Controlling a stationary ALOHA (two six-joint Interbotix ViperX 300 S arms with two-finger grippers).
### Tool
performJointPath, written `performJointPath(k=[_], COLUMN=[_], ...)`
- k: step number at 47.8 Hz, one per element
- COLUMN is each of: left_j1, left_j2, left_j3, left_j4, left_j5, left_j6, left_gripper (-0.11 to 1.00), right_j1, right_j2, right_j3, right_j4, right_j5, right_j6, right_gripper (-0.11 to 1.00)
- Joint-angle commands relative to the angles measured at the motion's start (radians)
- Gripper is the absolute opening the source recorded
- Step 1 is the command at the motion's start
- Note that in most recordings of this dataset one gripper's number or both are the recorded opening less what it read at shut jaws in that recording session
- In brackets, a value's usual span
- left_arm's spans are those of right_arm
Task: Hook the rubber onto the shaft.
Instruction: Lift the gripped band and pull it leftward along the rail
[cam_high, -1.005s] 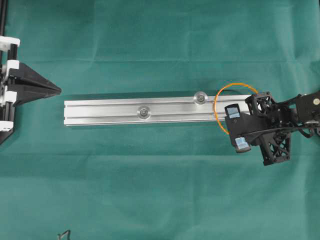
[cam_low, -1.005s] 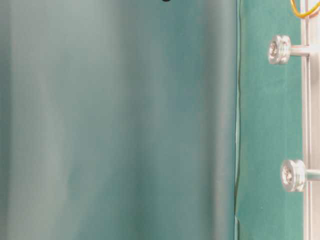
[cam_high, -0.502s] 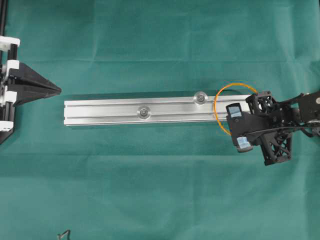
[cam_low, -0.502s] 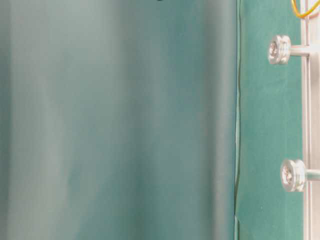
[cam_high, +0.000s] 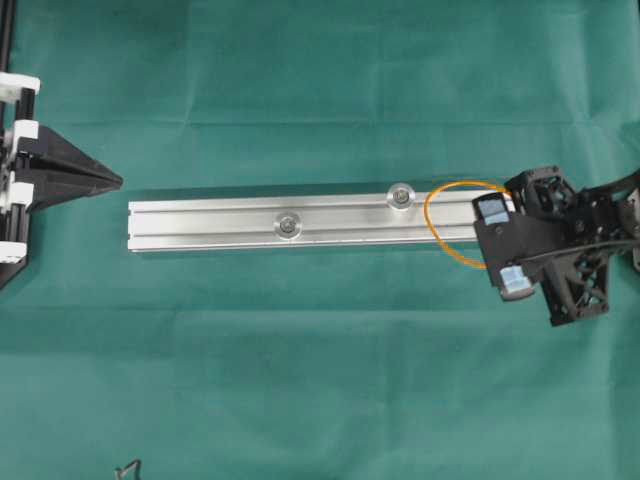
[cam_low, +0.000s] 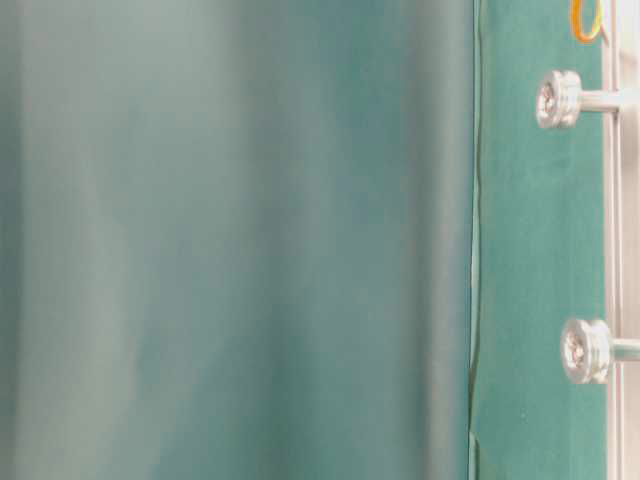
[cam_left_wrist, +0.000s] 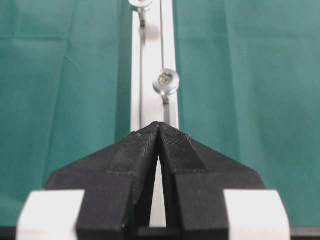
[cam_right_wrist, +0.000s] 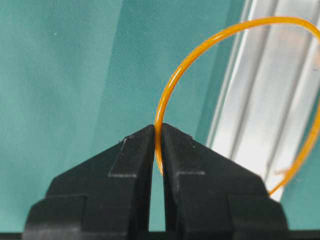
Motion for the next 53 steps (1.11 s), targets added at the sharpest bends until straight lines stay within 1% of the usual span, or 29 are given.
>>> performJointPath(k=[1, 7, 20, 27, 53], left_j1=[0.002, 0.002, 0.002, 0.002, 0.002], left_j2=[0.008, 0.008, 0.008, 0.008, 0.008], left_j3=[-0.034, -0.034, -0.035, -0.035, -0.035], left_j4=[0.003, 0.003, 0.003, 0.003, 0.003], left_j5=[-0.005, -0.005, -0.005, -0.005, -0.005], left_j6=[0.0, 0.0, 0.0, 0.0, 0.0], left_gripper=[0.0, 0.0, 0.0, 0.0, 0.0], right_j1=[-0.014, -0.023, -0.025, -0.025, -0.025], right_j2=[-0.032, -0.058, -0.103, -0.114, -0.114], right_j3=[-0.041, -0.067, -0.135, -0.153, -0.153], right_j4=[-0.017, -0.035, -0.057, -0.071, -0.074], right_j5=[0.04, 0.089, 0.206, 0.244, 0.249], right_j6=[0.002, 0.002, 0.002, 0.002, 0.002], right_gripper=[0.07, 0.07, 0.07, 0.07, 0.07])
